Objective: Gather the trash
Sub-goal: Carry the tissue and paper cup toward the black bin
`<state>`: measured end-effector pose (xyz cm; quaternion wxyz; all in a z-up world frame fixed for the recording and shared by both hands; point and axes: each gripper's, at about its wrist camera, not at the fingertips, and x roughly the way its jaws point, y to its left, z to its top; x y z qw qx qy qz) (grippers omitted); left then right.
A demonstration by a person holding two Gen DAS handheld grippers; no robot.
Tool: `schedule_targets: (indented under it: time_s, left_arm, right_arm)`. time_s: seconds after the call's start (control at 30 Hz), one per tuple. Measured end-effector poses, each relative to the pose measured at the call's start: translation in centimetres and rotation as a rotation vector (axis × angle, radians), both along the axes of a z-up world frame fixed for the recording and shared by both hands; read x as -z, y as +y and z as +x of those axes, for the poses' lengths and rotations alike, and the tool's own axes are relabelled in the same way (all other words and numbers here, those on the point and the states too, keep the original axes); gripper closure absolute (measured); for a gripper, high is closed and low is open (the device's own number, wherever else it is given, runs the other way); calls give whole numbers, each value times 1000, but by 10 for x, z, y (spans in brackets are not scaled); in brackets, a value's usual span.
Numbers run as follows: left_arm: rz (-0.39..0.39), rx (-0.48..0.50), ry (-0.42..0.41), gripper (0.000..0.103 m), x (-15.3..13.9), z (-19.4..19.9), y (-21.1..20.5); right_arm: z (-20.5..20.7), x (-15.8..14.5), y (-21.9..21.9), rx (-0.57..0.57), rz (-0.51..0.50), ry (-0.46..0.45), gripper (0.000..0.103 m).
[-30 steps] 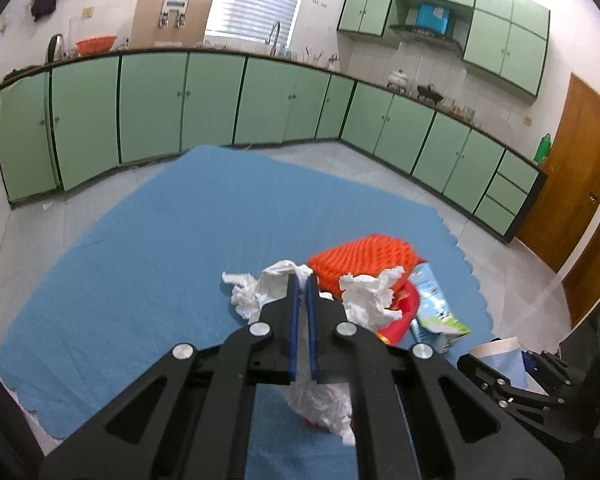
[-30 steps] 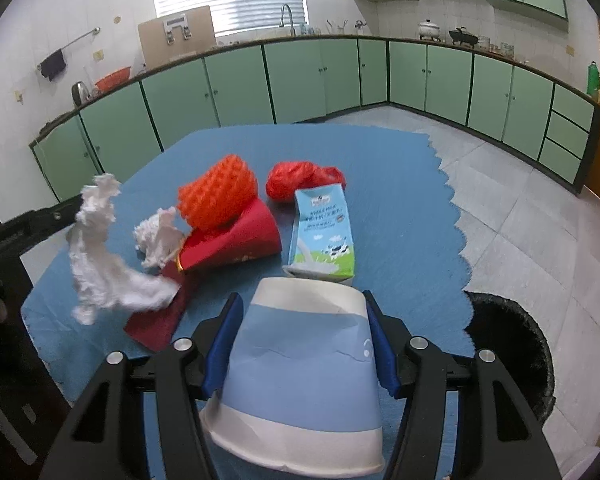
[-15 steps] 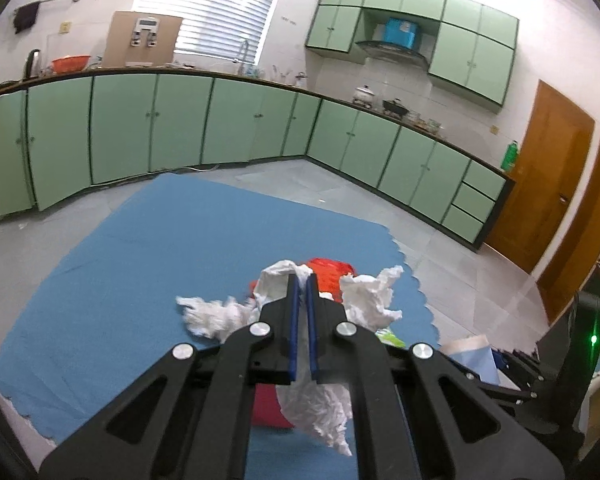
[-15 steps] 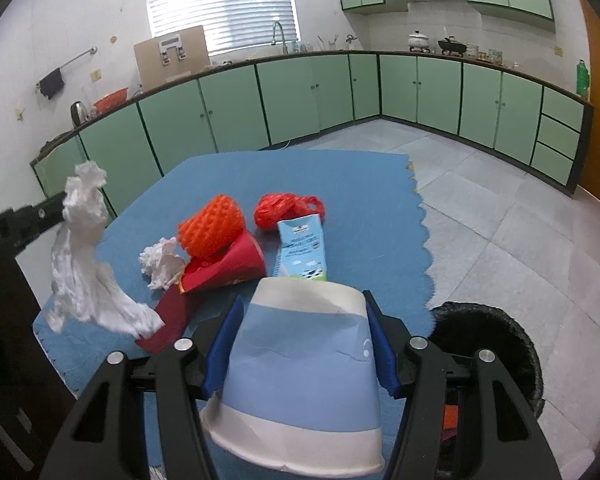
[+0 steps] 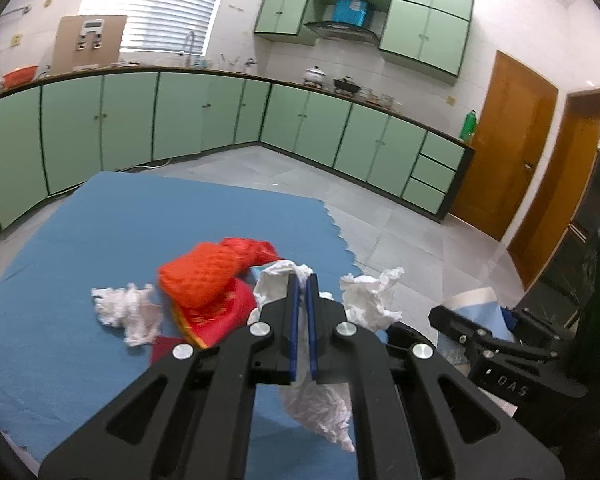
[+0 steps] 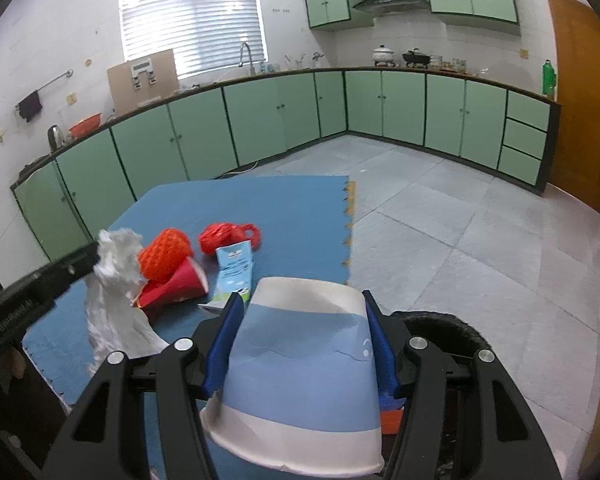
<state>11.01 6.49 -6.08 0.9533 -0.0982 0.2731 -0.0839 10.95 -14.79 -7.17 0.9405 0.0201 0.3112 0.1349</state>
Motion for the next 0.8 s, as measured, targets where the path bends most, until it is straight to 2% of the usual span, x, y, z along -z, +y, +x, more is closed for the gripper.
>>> schedule_targets:
  time_s: [0.4,0.8]
  left_arm:
    - [17,111,-2,100,7,17,-64]
    - [25,211,4,100,12,39,-125]
  right_arm:
    - [-5,-20,-54,93,4,-48,45]
    - [1,-22,-107,169,3,-61,45]
